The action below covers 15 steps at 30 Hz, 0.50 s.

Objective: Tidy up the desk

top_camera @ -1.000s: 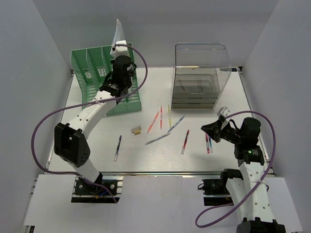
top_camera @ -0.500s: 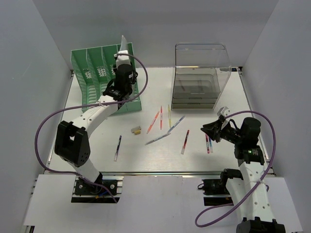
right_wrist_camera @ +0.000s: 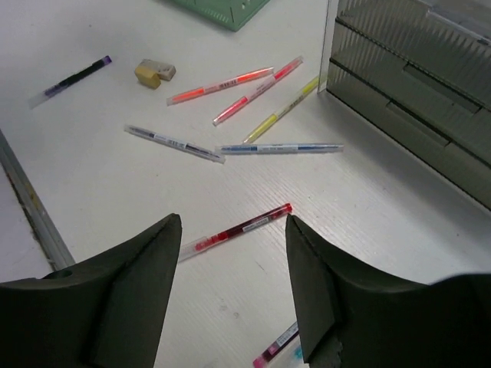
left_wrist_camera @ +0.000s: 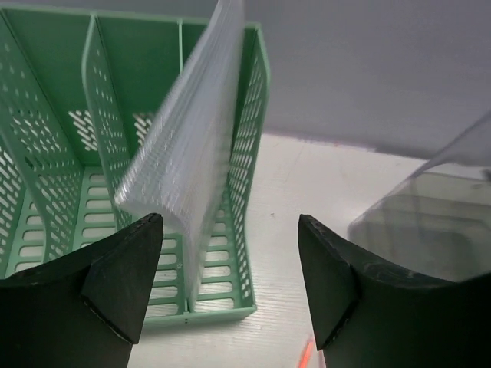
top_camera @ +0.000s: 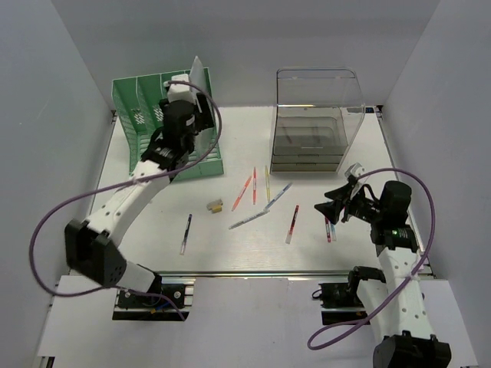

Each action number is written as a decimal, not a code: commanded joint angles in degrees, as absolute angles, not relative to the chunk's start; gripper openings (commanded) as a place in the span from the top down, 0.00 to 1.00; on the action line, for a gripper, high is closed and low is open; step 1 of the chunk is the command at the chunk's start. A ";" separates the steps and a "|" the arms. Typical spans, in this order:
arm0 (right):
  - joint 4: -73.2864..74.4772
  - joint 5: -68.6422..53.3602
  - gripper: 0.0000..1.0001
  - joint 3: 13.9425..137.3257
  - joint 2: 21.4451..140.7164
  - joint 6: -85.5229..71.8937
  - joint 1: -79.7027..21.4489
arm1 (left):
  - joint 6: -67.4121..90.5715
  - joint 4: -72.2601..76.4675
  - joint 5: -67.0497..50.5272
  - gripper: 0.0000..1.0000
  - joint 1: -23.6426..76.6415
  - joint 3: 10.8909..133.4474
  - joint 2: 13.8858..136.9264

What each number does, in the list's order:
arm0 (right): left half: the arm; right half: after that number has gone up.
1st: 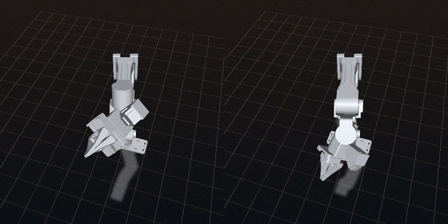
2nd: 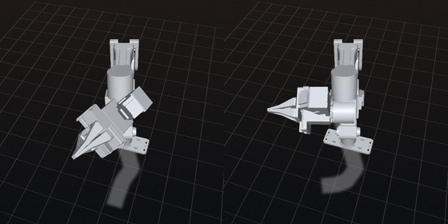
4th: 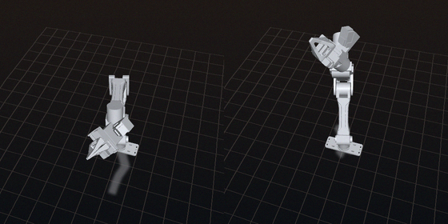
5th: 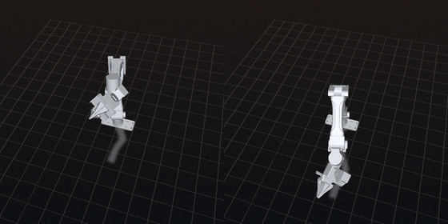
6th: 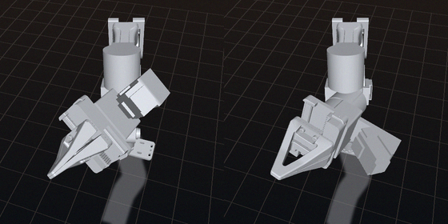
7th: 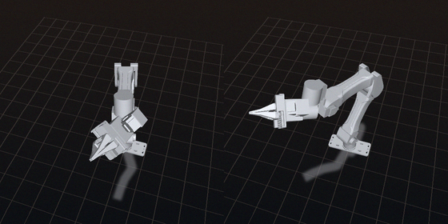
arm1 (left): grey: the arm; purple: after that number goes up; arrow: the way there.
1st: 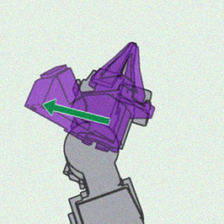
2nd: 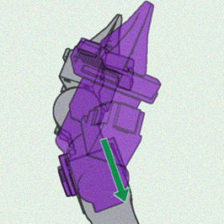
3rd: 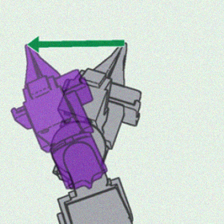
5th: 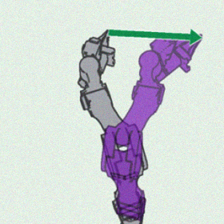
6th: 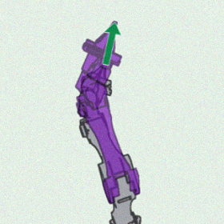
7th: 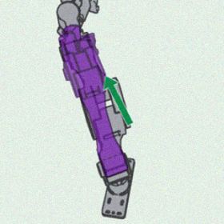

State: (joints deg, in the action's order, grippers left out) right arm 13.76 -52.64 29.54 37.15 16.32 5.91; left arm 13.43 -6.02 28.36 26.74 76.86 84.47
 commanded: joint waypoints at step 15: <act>8.28 -48.61 0.36 46.68 57.03 -18.27 6.68 | 17.24 2.19 -21.68 0.38 27.33 45.36 51.60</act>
State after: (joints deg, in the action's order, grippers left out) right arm 12.69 -50.50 45.54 55.57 -8.62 6.42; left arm 17.50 0.36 -7.92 27.16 48.36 51.81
